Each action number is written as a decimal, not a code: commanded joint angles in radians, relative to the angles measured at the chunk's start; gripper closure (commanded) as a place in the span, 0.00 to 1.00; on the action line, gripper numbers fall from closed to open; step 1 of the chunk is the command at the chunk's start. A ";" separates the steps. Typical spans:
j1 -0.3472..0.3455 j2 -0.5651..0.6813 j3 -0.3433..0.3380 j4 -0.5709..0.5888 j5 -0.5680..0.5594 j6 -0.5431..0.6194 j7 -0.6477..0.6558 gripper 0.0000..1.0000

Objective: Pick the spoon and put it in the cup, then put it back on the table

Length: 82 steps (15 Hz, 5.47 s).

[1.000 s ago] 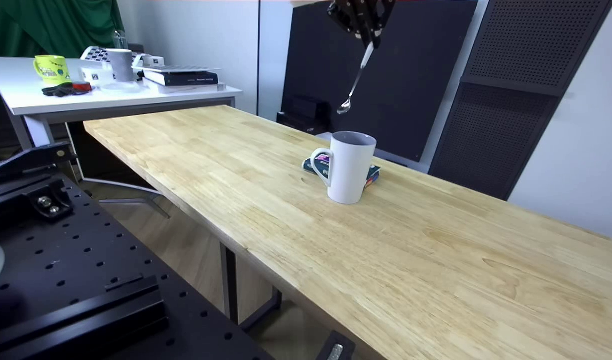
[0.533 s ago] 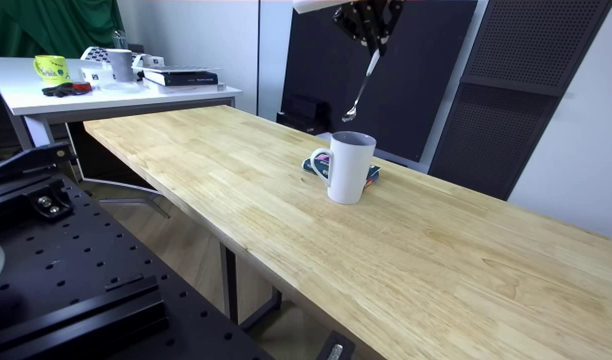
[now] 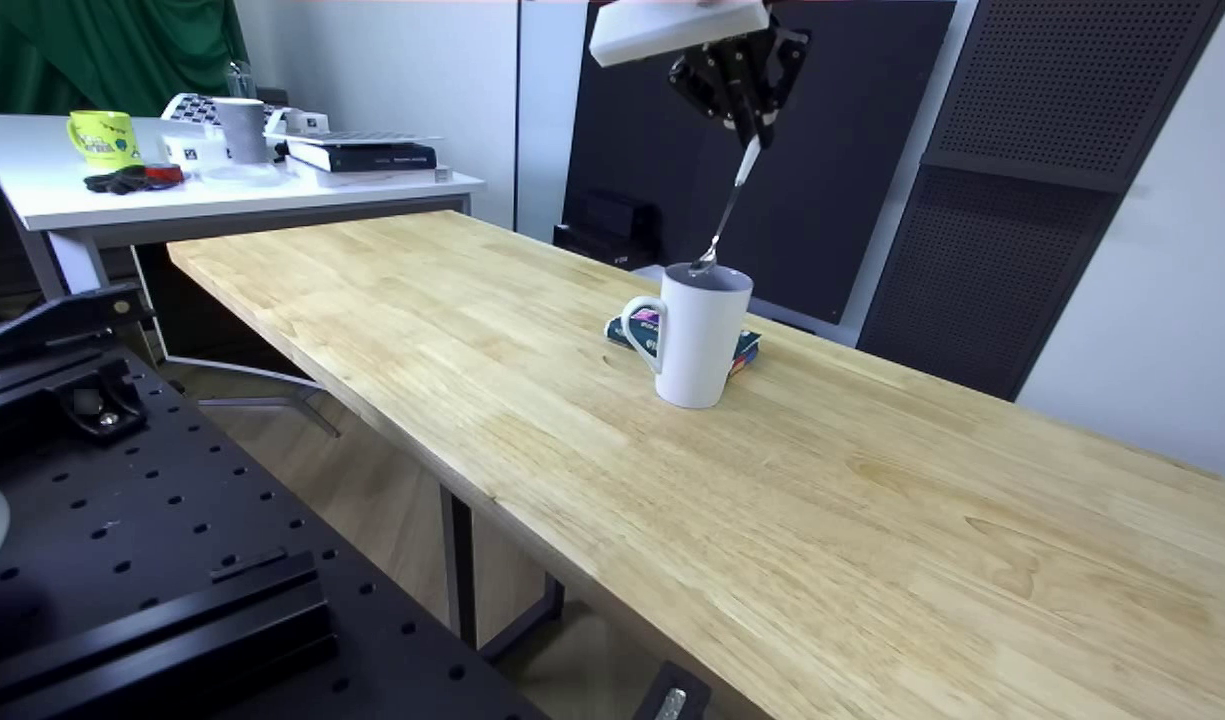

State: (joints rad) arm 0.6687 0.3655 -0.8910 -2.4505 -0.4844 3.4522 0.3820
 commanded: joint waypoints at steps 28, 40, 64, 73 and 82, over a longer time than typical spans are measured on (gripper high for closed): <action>-0.719 -0.040 0.771 0.062 0.349 0.002 -0.442 0.96; -0.718 0.000 0.757 0.044 0.380 0.004 -0.467 0.96; -0.484 -0.008 0.586 -0.008 0.461 -0.064 -0.491 0.05; -0.228 -0.103 0.295 0.005 0.428 -0.335 -0.497 0.00; -0.277 -0.223 0.299 0.090 0.330 -0.716 -0.405 0.00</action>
State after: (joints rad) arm 0.5367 0.2249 -0.7249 -2.3812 -0.0597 2.8384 -0.1099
